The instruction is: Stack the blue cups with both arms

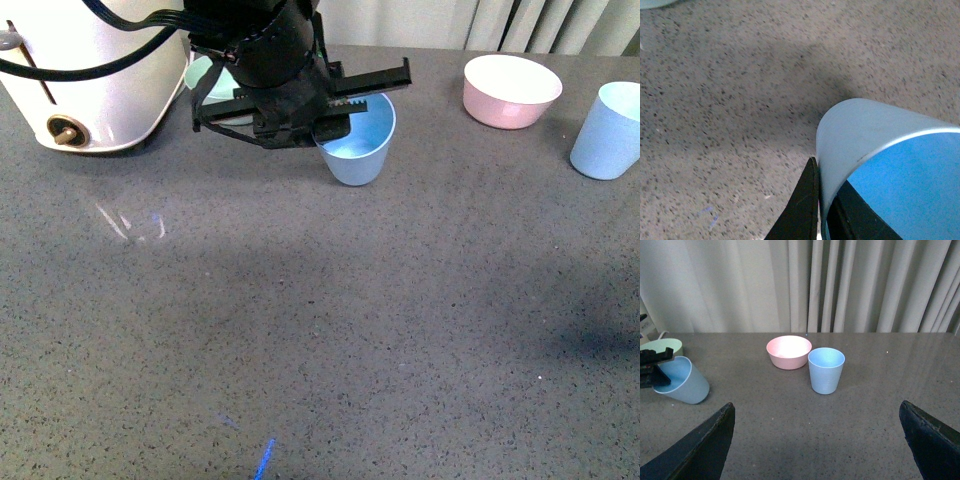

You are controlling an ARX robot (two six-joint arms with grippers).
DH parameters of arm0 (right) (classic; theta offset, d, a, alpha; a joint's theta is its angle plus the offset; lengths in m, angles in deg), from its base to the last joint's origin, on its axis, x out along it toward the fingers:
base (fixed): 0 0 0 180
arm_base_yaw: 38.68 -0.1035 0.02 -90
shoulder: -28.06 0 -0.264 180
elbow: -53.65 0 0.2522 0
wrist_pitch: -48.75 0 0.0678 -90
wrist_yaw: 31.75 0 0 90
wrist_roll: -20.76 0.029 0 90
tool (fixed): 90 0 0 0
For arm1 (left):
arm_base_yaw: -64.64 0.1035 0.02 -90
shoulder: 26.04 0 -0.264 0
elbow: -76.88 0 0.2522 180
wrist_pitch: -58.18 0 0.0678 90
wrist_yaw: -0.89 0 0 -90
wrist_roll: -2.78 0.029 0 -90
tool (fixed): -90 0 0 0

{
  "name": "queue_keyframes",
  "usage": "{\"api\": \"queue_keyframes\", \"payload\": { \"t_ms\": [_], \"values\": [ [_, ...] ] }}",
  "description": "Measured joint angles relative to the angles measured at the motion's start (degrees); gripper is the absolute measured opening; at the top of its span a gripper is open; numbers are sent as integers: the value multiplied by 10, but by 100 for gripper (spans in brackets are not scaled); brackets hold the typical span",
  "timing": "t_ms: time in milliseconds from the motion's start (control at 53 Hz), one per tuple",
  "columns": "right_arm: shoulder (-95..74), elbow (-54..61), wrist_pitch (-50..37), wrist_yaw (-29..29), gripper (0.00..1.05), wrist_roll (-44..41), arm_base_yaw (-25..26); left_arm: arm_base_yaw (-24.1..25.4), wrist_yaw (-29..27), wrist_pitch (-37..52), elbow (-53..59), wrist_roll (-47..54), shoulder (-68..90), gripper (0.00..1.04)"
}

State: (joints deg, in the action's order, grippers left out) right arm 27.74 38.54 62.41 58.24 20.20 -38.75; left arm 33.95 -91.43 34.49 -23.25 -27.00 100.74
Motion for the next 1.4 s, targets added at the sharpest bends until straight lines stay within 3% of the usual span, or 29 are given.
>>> {"api": "queue_keyframes", "payload": {
  "t_ms": [358, 623, 830, 1283, 1321, 1396],
  "values": [
    [0, 0, 0, 0, 96, 0, 0, -98, -5, -30, 17, 6, -16, 2],
    [0, 0, 0, 0, 96, 0, 0, -123, -8, -40, 12, 34, -5, 2],
    [0, 0, 0, 0, 96, 0, 0, -115, -4, -40, 8, 37, 2, 35],
    [0, 0, 0, 0, 96, 0, 0, -108, 15, -17, -1, 31, -4, 94],
    [0, 0, 0, 0, 96, 0, 0, -106, 16, -16, -1, 31, -6, 98],
    [0, 0, 0, 0, 96, 0, 0, -104, 20, -14, -1, 29, -10, 96]
  ]
}}
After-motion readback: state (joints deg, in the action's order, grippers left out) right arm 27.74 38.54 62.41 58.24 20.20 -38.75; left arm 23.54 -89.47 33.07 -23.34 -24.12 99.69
